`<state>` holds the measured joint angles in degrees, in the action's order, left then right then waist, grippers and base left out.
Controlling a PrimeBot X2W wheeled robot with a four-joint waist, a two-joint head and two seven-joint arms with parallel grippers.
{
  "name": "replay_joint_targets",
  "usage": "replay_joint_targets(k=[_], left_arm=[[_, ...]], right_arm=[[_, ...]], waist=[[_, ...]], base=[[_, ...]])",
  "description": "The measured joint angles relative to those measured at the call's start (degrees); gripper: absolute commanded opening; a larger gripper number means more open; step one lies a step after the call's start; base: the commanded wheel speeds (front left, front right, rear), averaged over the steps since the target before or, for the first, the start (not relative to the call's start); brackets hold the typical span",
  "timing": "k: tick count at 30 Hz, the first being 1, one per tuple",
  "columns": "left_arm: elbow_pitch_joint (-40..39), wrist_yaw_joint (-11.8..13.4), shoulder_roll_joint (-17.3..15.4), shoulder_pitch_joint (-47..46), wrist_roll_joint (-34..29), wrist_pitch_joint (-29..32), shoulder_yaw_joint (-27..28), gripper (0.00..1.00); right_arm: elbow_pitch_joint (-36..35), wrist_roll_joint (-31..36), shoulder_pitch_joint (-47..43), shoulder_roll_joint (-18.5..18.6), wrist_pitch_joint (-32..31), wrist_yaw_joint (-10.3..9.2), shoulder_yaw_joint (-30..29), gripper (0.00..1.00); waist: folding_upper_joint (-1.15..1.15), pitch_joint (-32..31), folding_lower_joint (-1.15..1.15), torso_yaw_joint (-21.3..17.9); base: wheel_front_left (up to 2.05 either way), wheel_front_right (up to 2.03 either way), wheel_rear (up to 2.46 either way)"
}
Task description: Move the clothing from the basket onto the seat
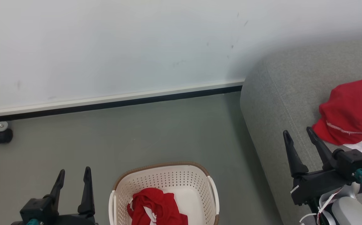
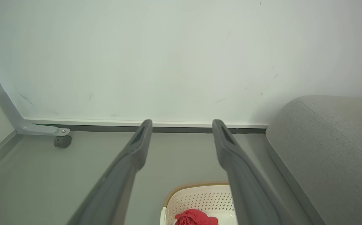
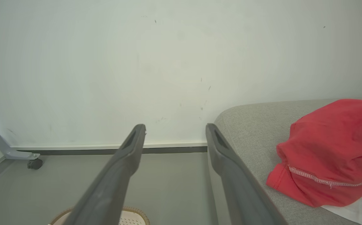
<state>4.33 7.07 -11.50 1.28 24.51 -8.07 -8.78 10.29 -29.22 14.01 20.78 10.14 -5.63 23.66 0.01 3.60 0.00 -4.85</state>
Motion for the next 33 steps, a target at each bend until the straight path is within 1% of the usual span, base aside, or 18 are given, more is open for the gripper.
replay_joint_targets(k=[5,13,16,22,24,33], left_arm=[[-0.71,0.0,0.01,-0.62,-0.48,0.48,0.15,1.0],[-0.97,0.01,-0.05,-4.24,-2.25,1.69,-0.86,1.0],[-0.77,0.03,-0.16,-6.27,-2.96,2.31,-1.31,1.0],[0.87,-0.02,-0.19,-10.35,-3.7,3.43,-2.88,1.0],[1.52,-0.54,-0.21,-11.61,-4.03,3.7,-3.3,1.0],[5.87,-1.08,-0.1,-18.71,-6.06,5.31,-5.42,1.0]], right_arm=[[-1.92,0.01,0.04,0.14,-0.05,-0.26,-0.74,1.0],[-5.16,0.08,1.25,0.36,-0.49,-0.51,-2.07,1.0],[-6.53,0.3,2.19,0.32,-0.51,-0.91,-2.44,1.0],[-8.78,1.02,4.88,-0.15,-0.63,-0.92,-2.85,1.0],[-9.61,1.03,5.94,-0.38,-0.99,-0.93,-2.92,1.0],[-12.36,1.56,10.65,-1.08,-1.05,-1.0,-4.15,1.0]], waist=[[0.0,1.98,0.0,-0.44],[0.0,6.48,0.0,-1.14],[0.0,8.55,0.01,-1.43],[0.0,13.17,0.01,-2.04],[0.0,14.79,0.01,-2.28],[0.0,22.26,0.01,-3.62]], base=[[0.0,0.0,0.0],[0.0,0.0,0.0],[0.0,0.0,0.0],[0.0,0.0,0.0],[0.0,0.0,0.0],[0.0,0.0,0.0]])
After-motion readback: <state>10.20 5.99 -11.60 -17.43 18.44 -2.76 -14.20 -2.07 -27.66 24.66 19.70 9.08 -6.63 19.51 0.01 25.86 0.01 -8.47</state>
